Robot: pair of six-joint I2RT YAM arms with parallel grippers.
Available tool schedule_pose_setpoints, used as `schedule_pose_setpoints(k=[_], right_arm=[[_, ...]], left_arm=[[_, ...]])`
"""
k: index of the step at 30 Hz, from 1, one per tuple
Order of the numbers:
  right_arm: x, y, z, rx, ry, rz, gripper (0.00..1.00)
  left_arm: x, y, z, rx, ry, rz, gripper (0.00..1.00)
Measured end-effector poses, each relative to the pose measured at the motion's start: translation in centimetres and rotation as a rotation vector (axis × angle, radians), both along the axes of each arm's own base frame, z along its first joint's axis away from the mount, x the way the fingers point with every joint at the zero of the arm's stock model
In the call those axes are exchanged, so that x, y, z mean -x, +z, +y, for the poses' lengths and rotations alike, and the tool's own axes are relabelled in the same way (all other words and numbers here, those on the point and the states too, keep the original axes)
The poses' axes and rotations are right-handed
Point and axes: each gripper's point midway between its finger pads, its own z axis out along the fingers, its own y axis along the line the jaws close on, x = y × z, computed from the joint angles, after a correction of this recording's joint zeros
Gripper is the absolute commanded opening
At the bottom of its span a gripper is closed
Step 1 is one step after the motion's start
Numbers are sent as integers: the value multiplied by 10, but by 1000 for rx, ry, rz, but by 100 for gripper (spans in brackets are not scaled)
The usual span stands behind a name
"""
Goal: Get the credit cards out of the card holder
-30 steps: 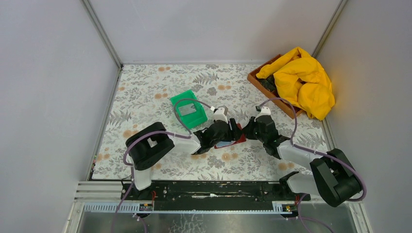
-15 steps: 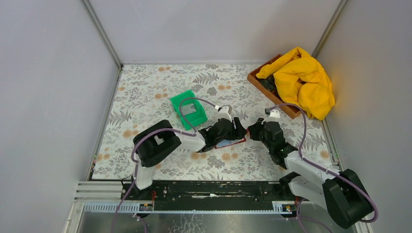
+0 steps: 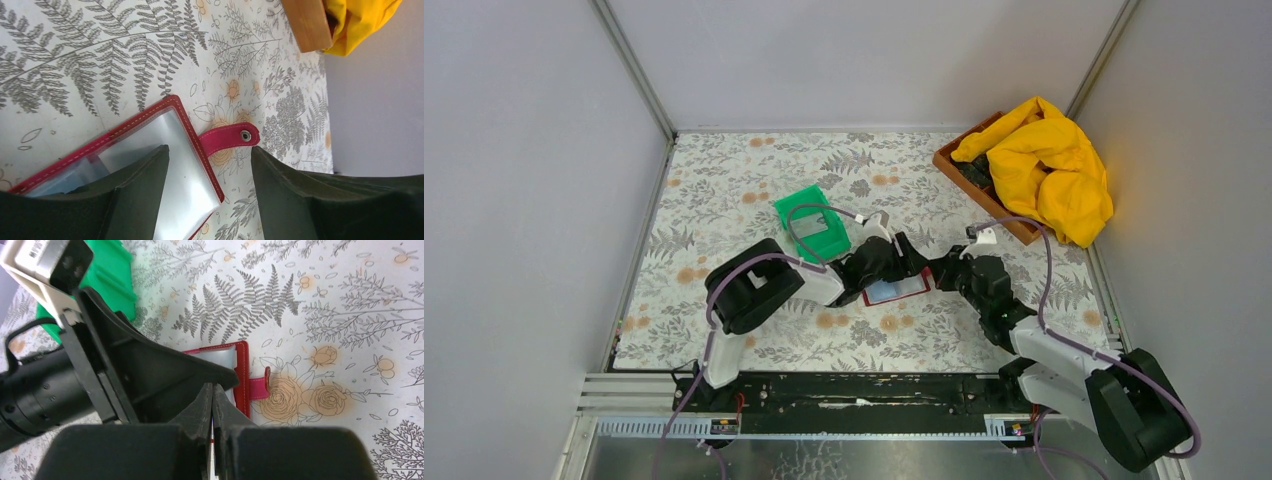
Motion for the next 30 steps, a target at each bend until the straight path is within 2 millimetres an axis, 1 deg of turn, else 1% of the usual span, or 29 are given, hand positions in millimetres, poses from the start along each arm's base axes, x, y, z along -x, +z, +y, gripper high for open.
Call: schedule_pose_setpoints(k=[6,12,16,21,24,27,30], right_arm=[[5,-23,4,21,28,72,0],[7,-30,9,19,58,102,0],[6,-34,17,11,88,132,0],[6,-45,24,9,110,183,0],[5,-51,24,16,105,209,0],[3,-59,22,38,85,248,0],[-1,-63,21,50,67,273,0]], left_arm=[[-3,3,9,103,33,16,73],[-5,5,12,138,53,21,74],[-5,7,12,151,59,25,75],[-5,8,12,159,62,28,75],[-5,8,12,161,59,25,75],[-3,13,13,156,51,17,76],[-2,28,15,152,43,-9,76]])
